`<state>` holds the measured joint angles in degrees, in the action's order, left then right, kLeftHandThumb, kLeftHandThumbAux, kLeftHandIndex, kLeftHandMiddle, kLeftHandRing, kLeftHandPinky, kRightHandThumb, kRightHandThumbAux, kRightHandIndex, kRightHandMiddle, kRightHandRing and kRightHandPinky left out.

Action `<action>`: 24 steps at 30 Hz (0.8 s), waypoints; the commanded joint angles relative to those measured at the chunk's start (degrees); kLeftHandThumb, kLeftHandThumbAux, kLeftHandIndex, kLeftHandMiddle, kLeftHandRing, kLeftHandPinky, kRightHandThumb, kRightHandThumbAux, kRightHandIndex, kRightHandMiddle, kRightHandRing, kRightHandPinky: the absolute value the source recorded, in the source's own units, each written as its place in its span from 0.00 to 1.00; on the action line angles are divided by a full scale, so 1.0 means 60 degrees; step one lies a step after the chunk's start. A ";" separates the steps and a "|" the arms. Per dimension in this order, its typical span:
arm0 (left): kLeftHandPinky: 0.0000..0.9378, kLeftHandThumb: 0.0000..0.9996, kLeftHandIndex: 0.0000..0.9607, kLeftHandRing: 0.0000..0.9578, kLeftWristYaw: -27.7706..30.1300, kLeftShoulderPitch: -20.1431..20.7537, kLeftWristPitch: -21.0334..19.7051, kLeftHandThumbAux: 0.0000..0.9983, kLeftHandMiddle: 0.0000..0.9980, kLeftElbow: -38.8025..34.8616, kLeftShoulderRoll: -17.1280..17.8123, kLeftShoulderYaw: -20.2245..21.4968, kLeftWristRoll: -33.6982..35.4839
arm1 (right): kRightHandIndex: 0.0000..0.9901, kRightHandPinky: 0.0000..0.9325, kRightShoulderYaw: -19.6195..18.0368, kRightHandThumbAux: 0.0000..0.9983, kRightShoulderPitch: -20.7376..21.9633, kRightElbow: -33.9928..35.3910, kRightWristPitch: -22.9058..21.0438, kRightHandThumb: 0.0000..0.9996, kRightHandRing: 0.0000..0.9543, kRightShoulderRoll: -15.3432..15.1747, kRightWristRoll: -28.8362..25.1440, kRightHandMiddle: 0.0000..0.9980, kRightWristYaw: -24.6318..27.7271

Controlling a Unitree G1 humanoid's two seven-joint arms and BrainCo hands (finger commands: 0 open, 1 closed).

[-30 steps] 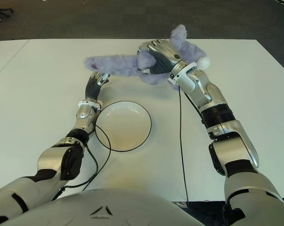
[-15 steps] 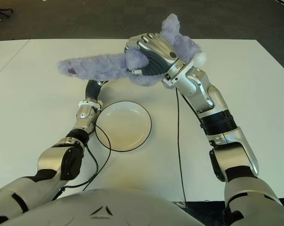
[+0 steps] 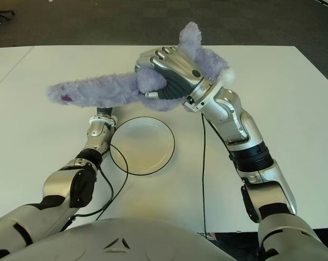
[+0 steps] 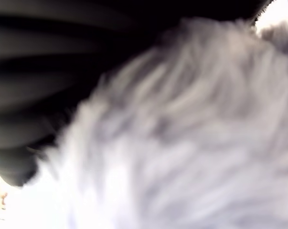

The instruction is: Put the doll into the plate.

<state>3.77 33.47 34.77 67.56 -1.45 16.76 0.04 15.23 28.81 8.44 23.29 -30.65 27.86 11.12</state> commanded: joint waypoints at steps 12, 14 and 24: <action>0.06 0.00 0.04 0.07 -0.0274 -0.2721 -0.0522 0.49 0.09 0.1244 0.1008 0.0828 0.0645 | 0.44 0.90 0.0328 0.72 -0.0964 0.0801 -0.0858 0.70 0.89 0.0338 -0.0498 0.85 0.1605; 0.06 0.00 0.04 0.07 -0.0217 -0.2758 -0.0566 0.49 0.09 0.1248 0.1114 0.0910 0.0699 | 0.44 0.91 0.0390 0.72 -0.1125 0.0761 -0.0816 0.70 0.89 0.0386 -0.0461 0.85 0.1618; 0.04 0.00 0.06 0.08 -0.0230 -0.2850 -0.0625 0.49 0.10 0.1284 0.1645 0.0876 0.0506 | 0.44 0.92 0.0529 0.72 -0.1697 0.0668 -0.0707 0.71 0.90 0.0465 -0.0360 0.86 0.1770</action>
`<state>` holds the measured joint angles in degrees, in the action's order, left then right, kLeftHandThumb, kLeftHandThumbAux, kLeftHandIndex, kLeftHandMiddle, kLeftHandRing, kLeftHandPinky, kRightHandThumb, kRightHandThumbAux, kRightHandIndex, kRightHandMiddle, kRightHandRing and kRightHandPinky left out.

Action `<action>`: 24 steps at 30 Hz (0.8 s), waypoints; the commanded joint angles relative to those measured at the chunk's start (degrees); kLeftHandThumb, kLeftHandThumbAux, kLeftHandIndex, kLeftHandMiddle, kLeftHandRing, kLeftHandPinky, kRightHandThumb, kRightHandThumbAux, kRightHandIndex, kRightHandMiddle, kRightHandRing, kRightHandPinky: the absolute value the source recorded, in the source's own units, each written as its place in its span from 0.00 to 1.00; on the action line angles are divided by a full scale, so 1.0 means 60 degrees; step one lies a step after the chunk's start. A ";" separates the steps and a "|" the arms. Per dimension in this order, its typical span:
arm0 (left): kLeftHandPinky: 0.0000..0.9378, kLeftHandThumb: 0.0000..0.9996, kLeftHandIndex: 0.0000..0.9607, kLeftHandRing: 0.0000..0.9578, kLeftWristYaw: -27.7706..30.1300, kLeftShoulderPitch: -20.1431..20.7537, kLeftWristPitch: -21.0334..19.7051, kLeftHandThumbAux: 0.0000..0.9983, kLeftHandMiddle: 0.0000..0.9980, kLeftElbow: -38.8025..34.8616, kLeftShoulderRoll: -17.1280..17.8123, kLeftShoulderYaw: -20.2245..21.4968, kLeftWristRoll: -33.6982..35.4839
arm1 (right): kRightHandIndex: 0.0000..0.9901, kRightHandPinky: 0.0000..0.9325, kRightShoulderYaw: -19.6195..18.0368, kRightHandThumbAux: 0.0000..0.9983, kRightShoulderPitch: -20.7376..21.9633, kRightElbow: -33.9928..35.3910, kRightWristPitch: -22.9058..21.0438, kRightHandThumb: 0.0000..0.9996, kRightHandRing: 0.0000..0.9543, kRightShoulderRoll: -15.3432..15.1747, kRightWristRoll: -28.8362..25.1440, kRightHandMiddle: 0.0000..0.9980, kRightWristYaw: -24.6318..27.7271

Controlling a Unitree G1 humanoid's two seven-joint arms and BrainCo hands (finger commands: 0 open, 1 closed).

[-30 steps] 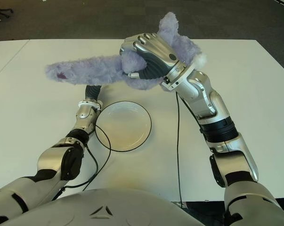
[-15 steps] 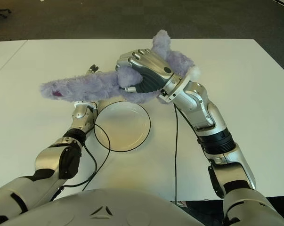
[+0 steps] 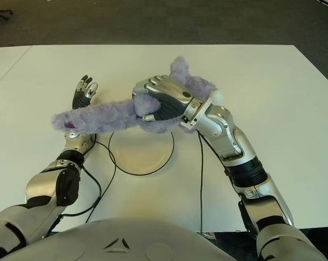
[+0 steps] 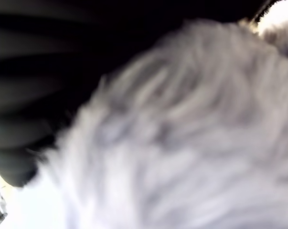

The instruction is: Put the doll into the plate.

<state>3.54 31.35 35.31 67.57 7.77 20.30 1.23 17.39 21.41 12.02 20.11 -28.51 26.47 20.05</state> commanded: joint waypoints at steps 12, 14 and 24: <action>0.04 0.00 0.05 0.07 -0.0667 -0.2613 -0.0654 0.49 0.10 0.1317 0.0464 -0.0285 -0.0215 | 0.44 0.93 0.0256 0.71 -0.0804 -0.0499 0.0627 0.71 0.91 0.0158 0.0427 0.87 -0.0292; 0.05 0.00 0.05 0.08 -0.0720 -0.2656 -0.0606 0.50 0.10 0.1309 0.0476 -0.0365 -0.0253 | 0.44 0.92 0.0256 0.71 -0.0876 -0.0600 0.0782 0.71 0.91 0.0160 0.0472 0.87 -0.0394; 0.06 0.00 0.05 0.08 -0.0911 -0.2798 -0.0432 0.50 0.09 0.1248 0.0315 -0.0578 -0.0312 | 0.44 0.92 0.0331 0.71 -0.1329 -0.1058 0.1269 0.71 0.90 0.0162 0.0538 0.87 -0.0679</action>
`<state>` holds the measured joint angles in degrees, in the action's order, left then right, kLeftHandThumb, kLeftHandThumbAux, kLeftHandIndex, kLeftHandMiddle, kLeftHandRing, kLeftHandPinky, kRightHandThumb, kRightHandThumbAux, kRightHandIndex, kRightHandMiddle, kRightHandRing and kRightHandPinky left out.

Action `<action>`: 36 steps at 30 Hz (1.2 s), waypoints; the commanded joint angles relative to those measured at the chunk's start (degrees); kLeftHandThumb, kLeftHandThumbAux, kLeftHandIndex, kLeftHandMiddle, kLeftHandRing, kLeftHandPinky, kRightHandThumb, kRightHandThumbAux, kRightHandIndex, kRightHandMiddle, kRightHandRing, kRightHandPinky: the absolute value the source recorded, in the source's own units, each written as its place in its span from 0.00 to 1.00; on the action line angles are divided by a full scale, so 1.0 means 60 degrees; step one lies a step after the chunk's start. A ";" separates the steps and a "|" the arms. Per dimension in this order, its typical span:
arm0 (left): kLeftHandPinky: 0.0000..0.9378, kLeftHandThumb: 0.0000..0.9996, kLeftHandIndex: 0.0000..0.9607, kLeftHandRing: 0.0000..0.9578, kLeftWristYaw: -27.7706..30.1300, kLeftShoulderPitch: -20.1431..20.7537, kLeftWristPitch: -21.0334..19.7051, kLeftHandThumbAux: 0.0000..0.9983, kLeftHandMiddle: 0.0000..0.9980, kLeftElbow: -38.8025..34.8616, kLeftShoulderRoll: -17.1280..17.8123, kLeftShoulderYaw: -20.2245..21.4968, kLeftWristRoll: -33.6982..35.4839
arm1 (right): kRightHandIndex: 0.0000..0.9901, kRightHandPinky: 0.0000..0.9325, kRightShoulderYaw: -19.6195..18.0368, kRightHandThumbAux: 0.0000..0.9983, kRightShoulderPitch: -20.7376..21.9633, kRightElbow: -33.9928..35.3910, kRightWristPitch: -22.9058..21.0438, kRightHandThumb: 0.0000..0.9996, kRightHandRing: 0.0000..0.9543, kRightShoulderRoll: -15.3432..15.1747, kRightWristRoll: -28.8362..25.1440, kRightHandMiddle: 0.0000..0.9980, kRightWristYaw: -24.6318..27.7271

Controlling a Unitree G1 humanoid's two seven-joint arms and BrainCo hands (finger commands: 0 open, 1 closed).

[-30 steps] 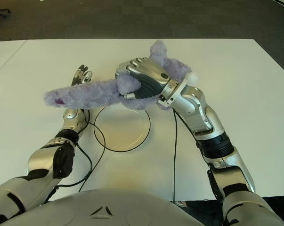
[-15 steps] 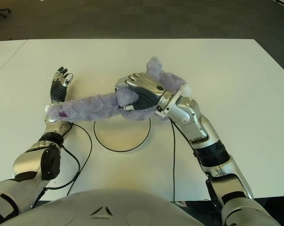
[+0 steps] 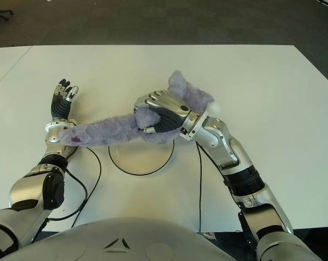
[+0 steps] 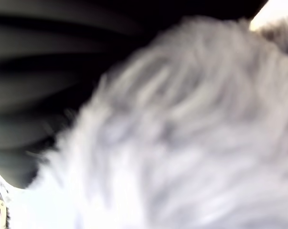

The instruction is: Put the doll into the plate.

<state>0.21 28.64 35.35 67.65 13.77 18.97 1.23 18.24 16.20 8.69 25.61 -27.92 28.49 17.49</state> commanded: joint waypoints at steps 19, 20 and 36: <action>0.10 0.00 0.07 0.10 -0.0357 -0.2282 -0.0761 0.54 0.11 0.1350 -0.1556 -0.0684 -0.0291 | 0.44 0.92 0.1394 0.72 -0.0424 -0.2163 0.0581 0.70 0.91 0.1452 0.1437 0.89 -0.1497; 0.10 0.00 0.07 0.11 -0.0325 -0.2279 -0.0773 0.54 0.11 0.1357 -0.1575 -0.0690 -0.0272 | 0.44 0.92 0.1459 0.72 -0.0385 -0.2276 0.0571 0.70 0.91 0.1559 0.1463 0.89 -0.1547; 0.09 0.00 0.10 0.13 -0.0548 -0.2255 -0.0410 0.53 0.16 0.1348 -0.1934 -0.0477 -0.0010 | 0.44 0.78 0.2034 0.72 -0.0032 -0.2809 0.0426 0.70 0.84 0.2092 0.1533 0.82 -0.1483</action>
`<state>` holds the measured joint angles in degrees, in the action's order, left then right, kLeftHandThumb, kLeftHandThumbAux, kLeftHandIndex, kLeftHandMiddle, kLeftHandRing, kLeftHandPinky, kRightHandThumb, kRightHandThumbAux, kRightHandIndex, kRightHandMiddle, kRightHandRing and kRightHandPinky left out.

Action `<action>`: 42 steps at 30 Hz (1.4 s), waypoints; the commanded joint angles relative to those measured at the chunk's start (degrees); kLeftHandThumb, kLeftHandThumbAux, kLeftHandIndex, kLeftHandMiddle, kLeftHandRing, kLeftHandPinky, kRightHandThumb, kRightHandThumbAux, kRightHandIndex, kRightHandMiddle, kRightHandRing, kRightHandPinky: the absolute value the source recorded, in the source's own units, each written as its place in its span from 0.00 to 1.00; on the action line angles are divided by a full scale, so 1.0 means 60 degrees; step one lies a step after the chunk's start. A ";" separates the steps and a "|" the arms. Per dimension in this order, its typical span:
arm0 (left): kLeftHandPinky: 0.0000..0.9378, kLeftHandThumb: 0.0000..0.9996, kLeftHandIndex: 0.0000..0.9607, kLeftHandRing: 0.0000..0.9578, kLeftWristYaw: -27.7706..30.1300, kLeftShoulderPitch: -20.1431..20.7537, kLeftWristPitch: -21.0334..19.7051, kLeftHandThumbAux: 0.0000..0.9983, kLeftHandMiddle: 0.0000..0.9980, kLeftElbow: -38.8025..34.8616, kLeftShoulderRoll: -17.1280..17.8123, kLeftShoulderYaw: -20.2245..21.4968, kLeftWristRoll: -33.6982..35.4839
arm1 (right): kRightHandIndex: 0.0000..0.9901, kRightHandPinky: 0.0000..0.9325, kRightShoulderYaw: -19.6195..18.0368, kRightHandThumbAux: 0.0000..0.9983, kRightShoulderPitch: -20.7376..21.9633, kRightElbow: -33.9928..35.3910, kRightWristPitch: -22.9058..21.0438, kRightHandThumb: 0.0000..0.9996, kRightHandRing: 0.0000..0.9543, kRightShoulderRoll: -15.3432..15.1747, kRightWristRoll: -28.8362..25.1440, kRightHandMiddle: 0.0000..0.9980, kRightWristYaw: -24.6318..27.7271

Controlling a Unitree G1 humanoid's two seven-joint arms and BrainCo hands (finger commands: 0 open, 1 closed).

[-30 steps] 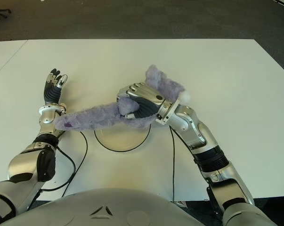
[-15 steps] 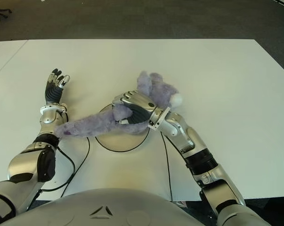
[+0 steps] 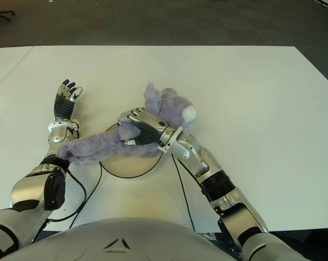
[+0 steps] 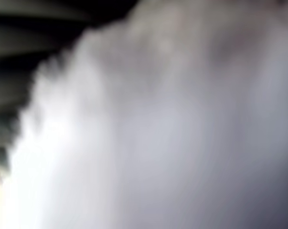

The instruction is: Put the doll into the plate.

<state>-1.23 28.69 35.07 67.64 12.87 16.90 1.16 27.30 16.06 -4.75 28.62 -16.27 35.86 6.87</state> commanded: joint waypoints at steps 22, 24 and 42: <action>0.08 0.00 0.05 0.10 -0.0772 -0.2114 -0.0798 0.56 0.12 0.1401 -0.1889 -0.0033 0.0171 | 0.44 0.76 0.1046 0.72 0.0142 -0.0619 -0.0808 0.70 0.79 0.0393 0.0738 0.77 0.0683; 0.08 0.00 0.05 0.10 -0.0821 -0.2101 -0.0813 0.57 0.12 0.1405 -0.1898 -0.0046 0.0162 | 0.44 0.78 0.1063 0.72 0.0153 -0.0618 -0.0816 0.70 0.79 0.0411 0.0745 0.77 0.0648; 0.09 0.00 0.08 0.12 -0.1127 -0.2220 -0.0215 0.60 0.14 0.1268 -0.2150 -0.0284 0.0048 | 0.44 0.92 -0.0326 0.72 0.2119 -0.0818 -0.0350 0.71 0.89 0.0053 -0.0244 0.85 0.0612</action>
<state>-7.52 29.24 35.99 67.53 10.72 17.07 2.40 28.25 24.21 -9.36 25.38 -14.92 37.11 10.08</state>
